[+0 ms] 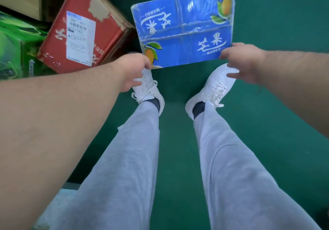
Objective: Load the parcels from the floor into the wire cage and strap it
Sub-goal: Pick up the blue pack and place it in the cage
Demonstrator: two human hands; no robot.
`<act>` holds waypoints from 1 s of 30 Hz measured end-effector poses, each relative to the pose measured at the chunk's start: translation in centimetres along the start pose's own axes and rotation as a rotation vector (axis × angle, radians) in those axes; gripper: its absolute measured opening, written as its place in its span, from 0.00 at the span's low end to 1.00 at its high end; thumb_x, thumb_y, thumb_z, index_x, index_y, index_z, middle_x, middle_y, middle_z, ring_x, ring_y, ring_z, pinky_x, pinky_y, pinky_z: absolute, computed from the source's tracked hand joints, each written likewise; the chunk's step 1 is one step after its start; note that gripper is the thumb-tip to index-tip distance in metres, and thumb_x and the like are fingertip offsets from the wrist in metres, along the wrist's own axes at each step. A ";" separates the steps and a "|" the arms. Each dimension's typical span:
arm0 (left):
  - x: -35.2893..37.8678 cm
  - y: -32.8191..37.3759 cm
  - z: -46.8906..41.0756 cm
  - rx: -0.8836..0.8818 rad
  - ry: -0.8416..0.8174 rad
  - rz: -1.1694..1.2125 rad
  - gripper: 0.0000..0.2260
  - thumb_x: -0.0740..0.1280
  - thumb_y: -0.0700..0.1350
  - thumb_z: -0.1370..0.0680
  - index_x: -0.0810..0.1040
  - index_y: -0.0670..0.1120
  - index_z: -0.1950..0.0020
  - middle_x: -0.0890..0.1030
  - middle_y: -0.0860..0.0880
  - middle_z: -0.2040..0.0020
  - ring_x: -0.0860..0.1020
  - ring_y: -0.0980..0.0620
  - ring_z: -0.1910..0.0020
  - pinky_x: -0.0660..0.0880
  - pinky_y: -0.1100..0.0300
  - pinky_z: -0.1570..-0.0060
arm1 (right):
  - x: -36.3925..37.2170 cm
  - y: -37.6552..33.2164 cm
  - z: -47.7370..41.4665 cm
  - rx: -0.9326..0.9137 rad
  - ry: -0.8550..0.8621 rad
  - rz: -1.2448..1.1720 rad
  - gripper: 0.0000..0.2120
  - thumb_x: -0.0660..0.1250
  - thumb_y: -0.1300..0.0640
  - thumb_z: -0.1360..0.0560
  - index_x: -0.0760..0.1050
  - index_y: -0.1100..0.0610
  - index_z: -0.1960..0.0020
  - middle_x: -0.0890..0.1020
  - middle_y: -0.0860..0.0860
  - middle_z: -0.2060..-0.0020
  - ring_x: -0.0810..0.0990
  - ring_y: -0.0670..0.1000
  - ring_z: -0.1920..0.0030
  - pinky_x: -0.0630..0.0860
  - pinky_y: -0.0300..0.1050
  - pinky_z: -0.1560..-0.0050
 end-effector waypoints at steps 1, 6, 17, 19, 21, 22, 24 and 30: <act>0.5 0.0 0.3 0.000 -0.017 0.037 0.16 0.66 0.40 0.23 0.71 0.49 0.36 0.69 0.51 0.26 0.73 0.49 0.33 0.74 0.47 0.32 | 0.1 0.0 -0.2 0.016 -0.002 -0.053 0.19 0.69 0.55 0.24 0.75 0.49 0.34 0.75 0.44 0.35 0.76 0.48 0.36 0.80 0.49 0.41; 1.2 -0.7 6.3 -0.033 -0.057 0.214 0.17 0.67 0.42 0.23 0.74 0.45 0.34 0.76 0.49 0.42 0.75 0.53 0.53 0.74 0.61 0.64 | -2.1 -1.6 4.3 -0.041 0.075 -0.030 0.24 0.69 0.53 0.34 0.78 0.50 0.38 0.78 0.46 0.38 0.77 0.49 0.40 0.79 0.47 0.47; -7.2 -3.9 33.8 0.204 -0.026 0.712 0.22 0.60 0.39 0.23 0.75 0.49 0.30 0.82 0.50 0.43 0.82 0.51 0.50 0.74 0.61 0.57 | -6.7 -10.6 34.3 -0.368 -0.003 0.086 0.21 0.68 0.59 0.36 0.77 0.42 0.45 0.85 0.49 0.45 0.80 0.48 0.41 0.72 0.49 0.43; -9.6 -5.0 39.1 0.293 0.021 0.804 0.22 0.60 0.38 0.23 0.74 0.48 0.29 0.82 0.50 0.44 0.82 0.51 0.53 0.75 0.61 0.55 | -5.7 -12.5 40.6 -0.465 -0.047 0.092 0.21 0.67 0.62 0.31 0.76 0.43 0.42 0.84 0.47 0.48 0.79 0.46 0.45 0.73 0.46 0.43; -12.0 -6.6 44.1 0.331 0.087 0.888 0.22 0.60 0.38 0.23 0.73 0.49 0.30 0.82 0.52 0.46 0.81 0.52 0.55 0.74 0.60 0.55 | -4.1 -14.7 46.8 -0.534 -0.105 0.085 0.22 0.64 0.66 0.27 0.75 0.46 0.38 0.83 0.46 0.52 0.78 0.45 0.50 0.72 0.42 0.49; -13.3 -7.7 46.8 0.353 0.139 0.932 0.22 0.61 0.38 0.24 0.74 0.50 0.31 0.82 0.52 0.47 0.81 0.51 0.54 0.74 0.59 0.54 | -3.1 -15.7 49.9 -0.576 -0.125 0.095 0.23 0.63 0.67 0.26 0.74 0.48 0.37 0.83 0.46 0.52 0.78 0.44 0.52 0.71 0.42 0.52; -15.9 -10.9 51.3 0.394 0.218 1.050 0.21 0.62 0.39 0.25 0.75 0.51 0.32 0.81 0.53 0.49 0.79 0.48 0.50 0.75 0.55 0.49 | -0.1 -16.9 55.6 -0.653 -0.200 0.124 0.24 0.62 0.69 0.26 0.73 0.49 0.35 0.84 0.45 0.49 0.79 0.42 0.53 0.71 0.42 0.53; -24.0 -26.1 62.8 0.474 0.506 1.400 0.18 0.61 0.37 0.23 0.76 0.51 0.35 0.81 0.54 0.51 0.80 0.51 0.52 0.75 0.56 0.54 | 15.1 -17.7 72.0 -0.818 -0.477 0.447 0.26 0.62 0.69 0.25 0.72 0.49 0.32 0.85 0.45 0.44 0.83 0.41 0.54 0.77 0.43 0.58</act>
Point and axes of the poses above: each hand's wrist, its own z-axis away from the middle knuckle, its own x-axis out of the palm, y = z × x, the point moved 7 cm from there along -z, towards the middle knuckle
